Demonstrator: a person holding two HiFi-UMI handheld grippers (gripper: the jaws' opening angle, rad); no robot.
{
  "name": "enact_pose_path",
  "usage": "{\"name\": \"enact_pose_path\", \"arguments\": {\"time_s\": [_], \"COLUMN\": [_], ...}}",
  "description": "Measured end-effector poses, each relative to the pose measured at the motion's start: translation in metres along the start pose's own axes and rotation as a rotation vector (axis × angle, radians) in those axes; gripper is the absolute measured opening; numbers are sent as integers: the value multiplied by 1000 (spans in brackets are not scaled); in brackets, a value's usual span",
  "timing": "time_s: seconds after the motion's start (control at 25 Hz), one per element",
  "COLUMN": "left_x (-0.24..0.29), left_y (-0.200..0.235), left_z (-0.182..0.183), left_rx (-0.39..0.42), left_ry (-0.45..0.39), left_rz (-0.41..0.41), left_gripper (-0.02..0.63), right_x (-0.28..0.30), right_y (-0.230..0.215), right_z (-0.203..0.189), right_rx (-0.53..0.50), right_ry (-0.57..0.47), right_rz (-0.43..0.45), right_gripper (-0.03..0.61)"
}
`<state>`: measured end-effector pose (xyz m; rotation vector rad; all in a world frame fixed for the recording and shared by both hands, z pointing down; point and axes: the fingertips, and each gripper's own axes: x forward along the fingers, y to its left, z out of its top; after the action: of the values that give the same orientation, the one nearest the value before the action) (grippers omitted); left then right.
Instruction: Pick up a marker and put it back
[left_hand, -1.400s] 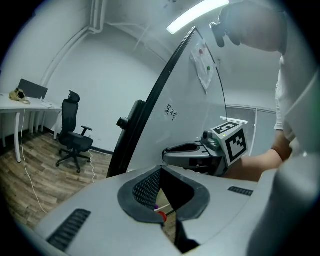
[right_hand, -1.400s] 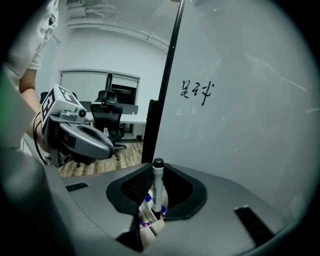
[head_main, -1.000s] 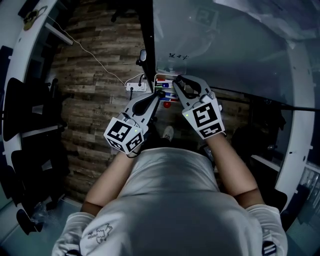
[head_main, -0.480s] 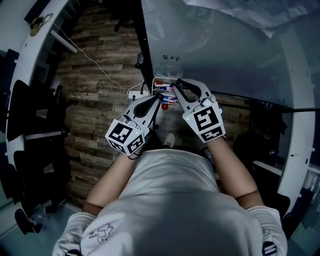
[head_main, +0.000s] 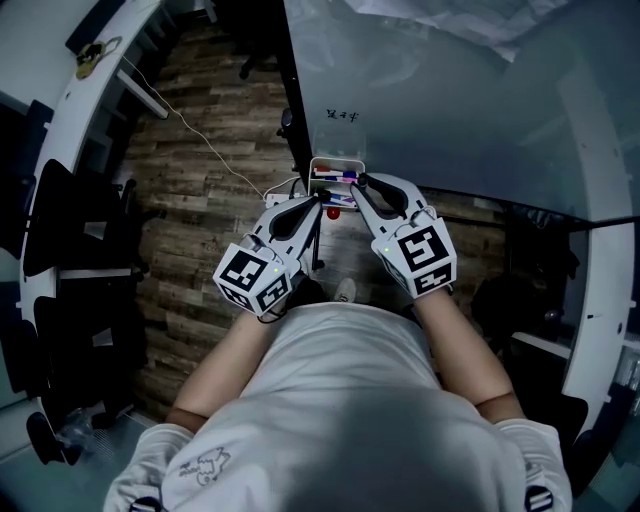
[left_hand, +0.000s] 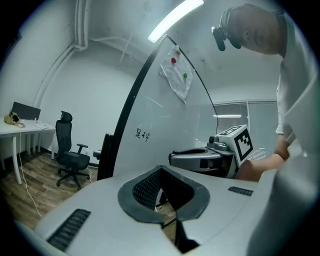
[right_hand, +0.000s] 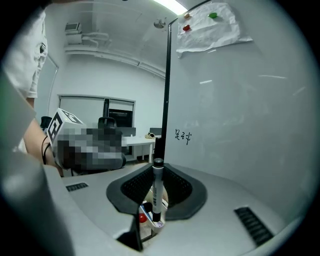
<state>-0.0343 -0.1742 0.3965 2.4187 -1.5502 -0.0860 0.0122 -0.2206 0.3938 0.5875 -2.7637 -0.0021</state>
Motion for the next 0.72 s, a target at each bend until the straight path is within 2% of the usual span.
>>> {"name": "enact_pose_path", "arguments": {"time_s": [0.28, 0.4, 0.52, 0.72], "left_x": [-7, -13, -19, -30], "left_y": [-6, -9, -11, -11], "left_z": [13, 27, 39, 50], "left_rx": [33, 78, 112, 122], "left_ry": [-4, -26, -28, -40], "left_rz": [-34, -54, -95, -156], "left_gripper": [5, 5, 5, 5], "right_x": [-26, -35, -39, -41], "right_y": [4, 10, 17, 29], "right_z": [19, 31, 44, 54], "right_rx": [58, 88, 101, 119], "right_ry": [-112, -148, -172, -173], "right_rz": [-47, -61, -82, -130], "right_gripper": [74, 74, 73, 74]}}
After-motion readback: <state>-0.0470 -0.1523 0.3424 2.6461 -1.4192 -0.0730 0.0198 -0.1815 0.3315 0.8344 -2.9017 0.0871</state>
